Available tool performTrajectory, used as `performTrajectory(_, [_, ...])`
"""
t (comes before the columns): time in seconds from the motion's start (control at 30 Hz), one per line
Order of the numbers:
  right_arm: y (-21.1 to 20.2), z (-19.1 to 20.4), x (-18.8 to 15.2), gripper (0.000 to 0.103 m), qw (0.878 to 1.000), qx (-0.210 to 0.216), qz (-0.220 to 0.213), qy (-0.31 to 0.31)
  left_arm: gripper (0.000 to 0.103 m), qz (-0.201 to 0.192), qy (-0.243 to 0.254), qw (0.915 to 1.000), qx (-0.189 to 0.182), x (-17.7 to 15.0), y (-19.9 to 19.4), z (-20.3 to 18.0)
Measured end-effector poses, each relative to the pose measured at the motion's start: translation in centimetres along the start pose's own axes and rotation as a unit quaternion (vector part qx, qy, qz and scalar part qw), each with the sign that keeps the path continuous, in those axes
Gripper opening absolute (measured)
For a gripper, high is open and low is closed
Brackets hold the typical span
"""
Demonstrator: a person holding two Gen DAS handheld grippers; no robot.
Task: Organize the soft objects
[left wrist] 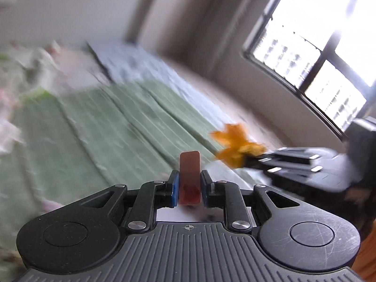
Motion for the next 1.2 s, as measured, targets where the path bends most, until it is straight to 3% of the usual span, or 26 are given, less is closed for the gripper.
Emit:
performTrajectory(0.1, [3.4, -3.4, -4.1, 0.008, 0.999, 0.013, 0.03, 0.043, 0.025, 0.047, -0.04, 0.998, 0.014, -1.6, 6.2, -0.1])
performTrajectory(0.2, [6.2, -6.0, -8.3, 0.01, 0.992, 0.003, 0.085, 0.094, 0.025, 0.068, -0.079, 0.9945, 0.009, -3.1, 8.7, 1.2])
performTrajectory(0.33, [6.5, -6.4, -10.5, 0.01, 0.991, 0.003, 0.091, 0.098, 0.025, 0.075, -0.058, 0.9945, 0.045, -4.2, 7.6, 4.5])
performTrajectory(0.5, [5.9, -5.7, -11.5, 0.023, 0.994, -0.013, 0.084, 0.071, 0.025, 0.063, -0.087, 0.9883, 0.109, -5.7, 1.2, 11.9])
performTrajectory(0.63, [5.0, -1.8, -11.6, 0.031, 0.997, -0.002, 0.073, 0.026, 0.025, 0.05, -0.058, 0.9841, 0.16, -8.1, -4.7, 16.3])
performTrajectory(0.73, [4.9, 2.3, -11.5, 0.044, 0.998, 0.011, 0.058, -0.007, 0.025, 0.039, -0.04, 0.981, 0.186, -10.5, -7.5, 18.6])
performTrajectory(0.8, [5.0, 5.6, -11.3, 0.053, 0.998, 0.03, 0.041, -0.022, 0.025, 0.043, -0.068, 0.98, 0.182, -12.2, -8.0, 20.2])
performTrajectory(0.93, [5.5, 12.7, -11.3, 0.054, 0.994, 0.075, 0.039, -0.074, 0.025, 0.037, -0.112, 0.9743, 0.192, -14.8, -8.9, 23.3])
performTrajectory(1.1, [7.5, 20.9, -13.3, 0.054, 0.981, 0.13, 0.09, -0.112, 0.025, 0.007, -0.207, 0.9592, 0.192, -15.0, -8.3, 26.9])
performTrajectory(1.2, [8.4, 23.8, -14.7, 0.054, 0.976, 0.15, 0.117, -0.108, 0.025, 0.012, -0.216, 0.951, 0.221, -14.4, -7.0, 28.2])
Point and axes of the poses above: each gripper's, at about its wrist camera, not at the fingertips, and y roughly the way its jaws point, z to its left, x to its top, the point moved 10 cm from there along y, roughly the way its jaws point, and after that the axes turned 10 degrees about -y, right-handed, at the moved point
